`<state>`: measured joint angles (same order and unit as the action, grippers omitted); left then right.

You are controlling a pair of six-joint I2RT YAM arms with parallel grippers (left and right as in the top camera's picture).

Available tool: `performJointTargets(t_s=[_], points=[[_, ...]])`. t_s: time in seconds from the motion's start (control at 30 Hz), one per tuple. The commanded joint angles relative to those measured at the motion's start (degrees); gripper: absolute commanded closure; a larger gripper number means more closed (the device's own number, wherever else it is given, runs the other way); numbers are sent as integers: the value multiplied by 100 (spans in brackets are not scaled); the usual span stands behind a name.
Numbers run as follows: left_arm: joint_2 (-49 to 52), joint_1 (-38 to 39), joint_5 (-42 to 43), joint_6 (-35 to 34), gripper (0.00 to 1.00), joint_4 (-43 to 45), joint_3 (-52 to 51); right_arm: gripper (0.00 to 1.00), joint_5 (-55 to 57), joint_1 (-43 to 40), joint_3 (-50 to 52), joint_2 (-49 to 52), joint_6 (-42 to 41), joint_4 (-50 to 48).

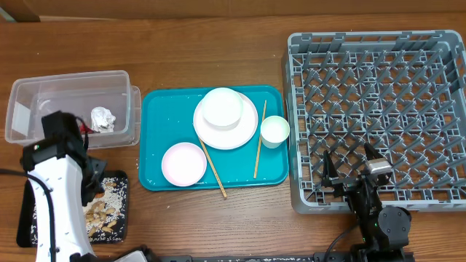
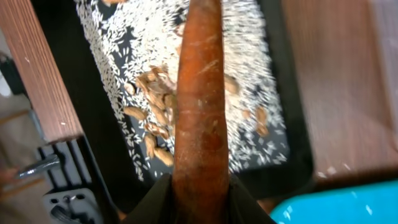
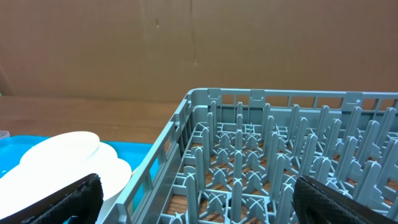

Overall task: Sort waste into correct bins and load items into the dishwasher
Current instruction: 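Carry the carrot left and release it onto the black tray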

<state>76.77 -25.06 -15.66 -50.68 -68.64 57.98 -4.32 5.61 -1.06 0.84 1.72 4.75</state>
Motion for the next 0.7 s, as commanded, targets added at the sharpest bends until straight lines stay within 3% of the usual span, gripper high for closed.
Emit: performJointTargets(t_s=[0.0,0.23,0.53,0.6,0.67], points=[[-76,-317,-81,-24,96,411,-562,0,-24,0,61,-68,22,-33],[-70,-466,190,96,96,1950,-1585,0,-24,0,61,-68,22,-33],[-70,-463,483,96,96,2680,-1812,0,-24,0,61,-68,22,-33],[-70,-459,501,105,91,2684,-1812,0,-24,0,61,-68,22,-33],[-70,-459,549,232,79,2684,-1810,0,-24,0,61,-68,22,-33]])
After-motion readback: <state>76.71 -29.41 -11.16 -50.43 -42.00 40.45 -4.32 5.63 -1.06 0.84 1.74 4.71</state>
